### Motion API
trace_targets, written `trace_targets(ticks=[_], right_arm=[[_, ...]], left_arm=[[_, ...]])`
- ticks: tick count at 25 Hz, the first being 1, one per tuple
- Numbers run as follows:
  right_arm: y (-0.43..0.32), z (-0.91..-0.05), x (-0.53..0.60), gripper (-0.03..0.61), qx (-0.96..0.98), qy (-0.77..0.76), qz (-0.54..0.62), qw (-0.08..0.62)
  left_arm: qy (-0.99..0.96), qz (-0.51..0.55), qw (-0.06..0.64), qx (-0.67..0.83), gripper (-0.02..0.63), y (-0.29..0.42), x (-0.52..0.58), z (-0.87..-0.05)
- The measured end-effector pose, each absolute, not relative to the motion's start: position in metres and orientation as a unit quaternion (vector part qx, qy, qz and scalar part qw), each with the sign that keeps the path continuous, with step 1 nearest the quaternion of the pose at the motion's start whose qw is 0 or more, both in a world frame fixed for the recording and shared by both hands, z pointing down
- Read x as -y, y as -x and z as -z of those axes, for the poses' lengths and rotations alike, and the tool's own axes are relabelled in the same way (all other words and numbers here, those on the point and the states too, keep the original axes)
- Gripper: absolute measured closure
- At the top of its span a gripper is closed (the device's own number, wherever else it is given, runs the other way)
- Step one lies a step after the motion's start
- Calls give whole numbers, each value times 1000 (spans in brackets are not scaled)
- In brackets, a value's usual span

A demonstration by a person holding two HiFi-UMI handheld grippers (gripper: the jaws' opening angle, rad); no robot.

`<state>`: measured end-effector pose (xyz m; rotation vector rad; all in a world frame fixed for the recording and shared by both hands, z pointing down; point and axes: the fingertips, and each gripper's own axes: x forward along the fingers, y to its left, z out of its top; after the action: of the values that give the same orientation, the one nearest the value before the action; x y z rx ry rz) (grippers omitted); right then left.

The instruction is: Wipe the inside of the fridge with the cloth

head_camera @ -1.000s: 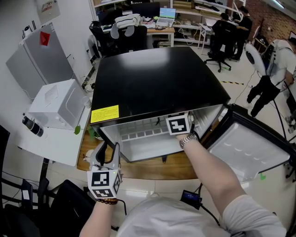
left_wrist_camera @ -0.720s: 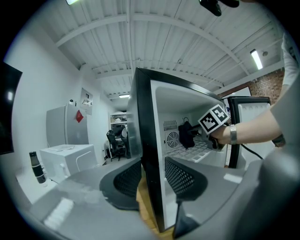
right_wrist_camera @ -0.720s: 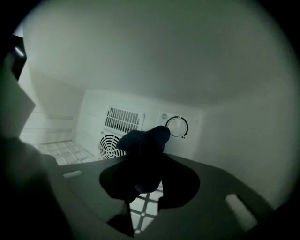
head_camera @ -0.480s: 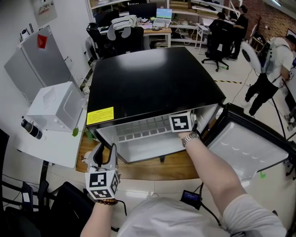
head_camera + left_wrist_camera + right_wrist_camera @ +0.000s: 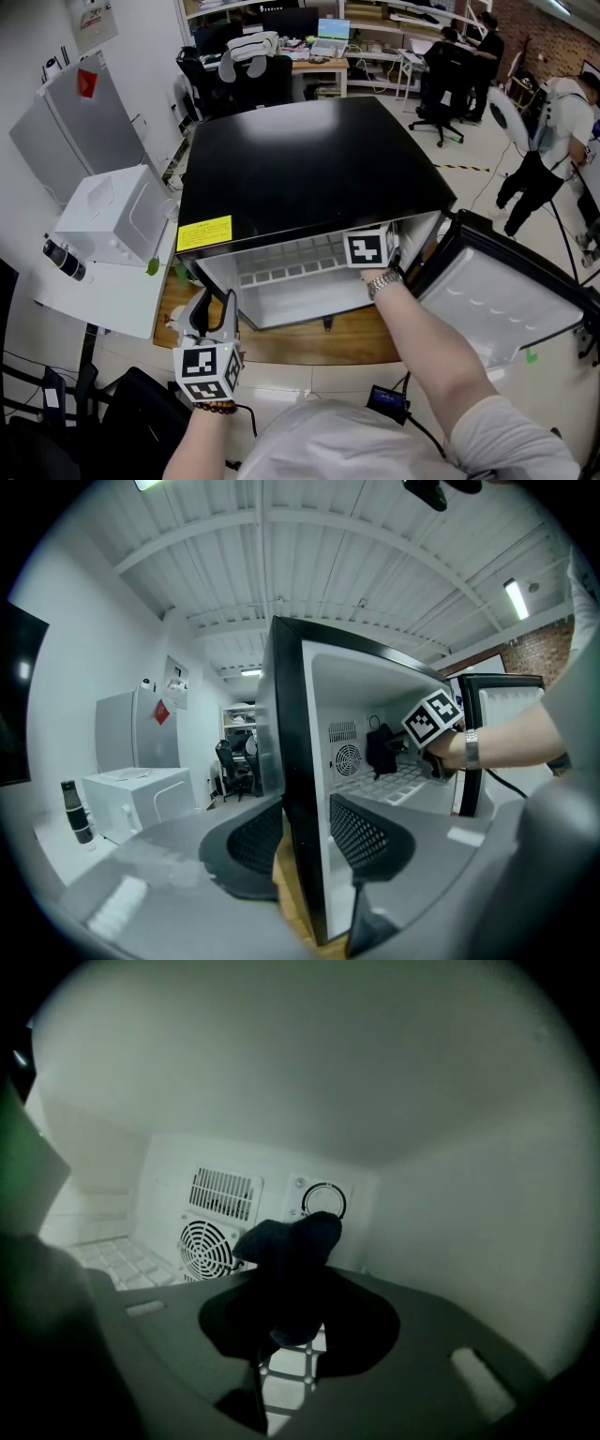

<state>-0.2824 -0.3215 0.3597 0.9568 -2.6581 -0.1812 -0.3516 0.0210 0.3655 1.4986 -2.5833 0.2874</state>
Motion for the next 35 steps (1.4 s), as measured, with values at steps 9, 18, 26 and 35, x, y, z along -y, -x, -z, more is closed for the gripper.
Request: trace_targets(ticks=[9, 18, 26, 35], right_arm=[[273, -347, 314, 472, 931, -338, 57, 128], [258, -326, 298, 472, 935, -339, 64, 88], [269, -325, 258, 472, 950, -293, 69, 77], [335, -322, 158, 472, 987, -141, 56, 60]], left_arm=[[-500, -91, 69, 858, 462, 352, -21, -365], [-504, -85, 65, 857, 462, 351, -20, -364], [-510, -87, 65, 854, 462, 352, -21, -367], [-516, -87, 64, 850, 462, 352, -22, -366]])
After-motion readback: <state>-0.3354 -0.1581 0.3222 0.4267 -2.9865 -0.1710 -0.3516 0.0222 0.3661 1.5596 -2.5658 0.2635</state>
